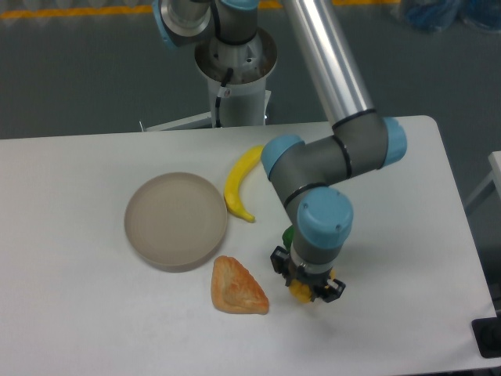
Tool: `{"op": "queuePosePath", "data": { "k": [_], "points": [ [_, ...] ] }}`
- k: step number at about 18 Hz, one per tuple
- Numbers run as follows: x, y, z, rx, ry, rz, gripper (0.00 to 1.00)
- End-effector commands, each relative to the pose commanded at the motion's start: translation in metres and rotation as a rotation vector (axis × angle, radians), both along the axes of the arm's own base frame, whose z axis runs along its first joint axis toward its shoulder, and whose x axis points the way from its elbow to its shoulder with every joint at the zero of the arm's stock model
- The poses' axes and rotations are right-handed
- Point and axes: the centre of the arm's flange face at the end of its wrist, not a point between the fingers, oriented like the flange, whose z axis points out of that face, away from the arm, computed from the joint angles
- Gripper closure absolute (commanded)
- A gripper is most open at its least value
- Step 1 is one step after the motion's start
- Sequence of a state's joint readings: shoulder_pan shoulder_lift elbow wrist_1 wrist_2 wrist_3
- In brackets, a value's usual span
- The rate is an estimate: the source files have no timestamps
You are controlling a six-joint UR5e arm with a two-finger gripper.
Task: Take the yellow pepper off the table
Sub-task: 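Lift the held yellow pepper up and away from the table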
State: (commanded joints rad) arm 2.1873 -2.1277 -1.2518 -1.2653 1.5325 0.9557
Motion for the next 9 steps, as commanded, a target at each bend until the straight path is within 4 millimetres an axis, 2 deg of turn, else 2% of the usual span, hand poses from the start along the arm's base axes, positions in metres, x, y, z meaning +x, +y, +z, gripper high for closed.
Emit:
{"op": "queuePosePath", "data": {
  "k": [3,7,9],
  "points": [
    [-0.023,-0.023,0.026,0.0,-0.015,-0.028,0.91],
    [-0.051,-0.064,0.05,-0.044,-0.048,-0.133,0.91],
    [-0.078,-0.088,0.053,-0.061,-0.072,-0.131,0.91]
  ]
}}
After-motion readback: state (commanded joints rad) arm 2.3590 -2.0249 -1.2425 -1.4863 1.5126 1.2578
